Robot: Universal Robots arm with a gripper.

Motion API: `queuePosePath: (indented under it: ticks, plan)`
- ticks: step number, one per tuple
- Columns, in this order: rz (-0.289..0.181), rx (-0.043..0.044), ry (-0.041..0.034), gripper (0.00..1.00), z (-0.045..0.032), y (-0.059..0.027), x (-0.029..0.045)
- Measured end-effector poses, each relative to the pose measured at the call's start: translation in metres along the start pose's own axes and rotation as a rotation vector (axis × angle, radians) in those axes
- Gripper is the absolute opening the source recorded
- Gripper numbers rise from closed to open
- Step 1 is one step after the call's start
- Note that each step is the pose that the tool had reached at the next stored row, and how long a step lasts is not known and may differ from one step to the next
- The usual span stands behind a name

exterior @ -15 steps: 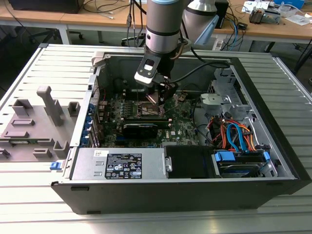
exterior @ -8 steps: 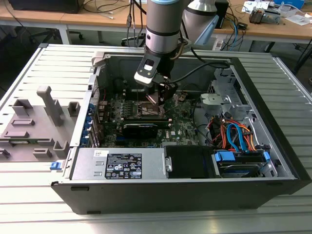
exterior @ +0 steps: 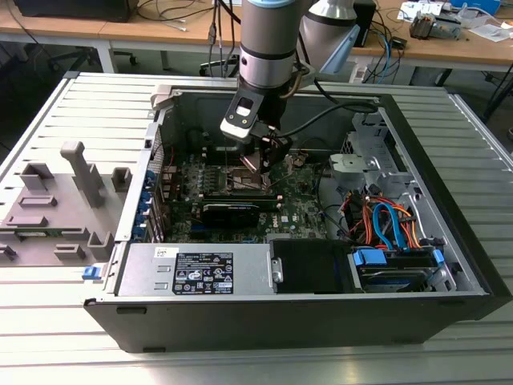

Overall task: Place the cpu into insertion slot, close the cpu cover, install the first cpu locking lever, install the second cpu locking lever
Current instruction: 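Place the cpu into insertion slot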

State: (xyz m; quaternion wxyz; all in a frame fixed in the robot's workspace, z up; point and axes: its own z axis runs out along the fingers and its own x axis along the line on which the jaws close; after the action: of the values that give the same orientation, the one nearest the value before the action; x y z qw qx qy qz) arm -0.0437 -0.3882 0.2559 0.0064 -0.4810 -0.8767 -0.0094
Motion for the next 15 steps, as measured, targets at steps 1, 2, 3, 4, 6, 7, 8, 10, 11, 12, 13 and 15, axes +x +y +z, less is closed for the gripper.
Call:
queuePosePath:
  ticks: [1, 2, 3, 4, 6, 7, 8, 10, 11, 12, 13, 15]
  plan:
    - [0.001, 0.0, 0.0, 0.55, 0.0001, 0.0, 0.0]
    - [0.002, 0.0, 0.0, 0.55, 0.0001, 0.0, 0.0]
    - [0.003, 0.0, 0.0, 0.55, 0.0001, 0.0, 0.0]
    - [0.004, -0.0001, 0.0, 0.55, 0.0002, 0.0, 0.0]
    - [0.005, -0.0001, -0.0001, 0.55, 0.0003, 0.0, 0.0]
    - [0.006, -0.0001, -0.0001, 0.55, 0.0003, 0.0, 0.0]
    - [0.007, -0.0001, -0.0001, 0.55, 0.0004, 0.0, 0.0]
    - [0.009, -0.0002, -0.0001, 0.55, 0.0005, 0.0, 0.0]
    - [0.01, -0.0002, -0.0001, 0.55, 0.0005, 0.0, 0.0]
    - [0.01, -0.0002, -0.0001, 0.55, 0.0006, 0.0, 0.0]
    - [0.011, -0.0002, -0.0001, 0.55, 0.0006, 0.0, 0.0]
    - [0.013, -0.0003, -0.0002, 0.55, 0.0007, 0.0, 0.0]
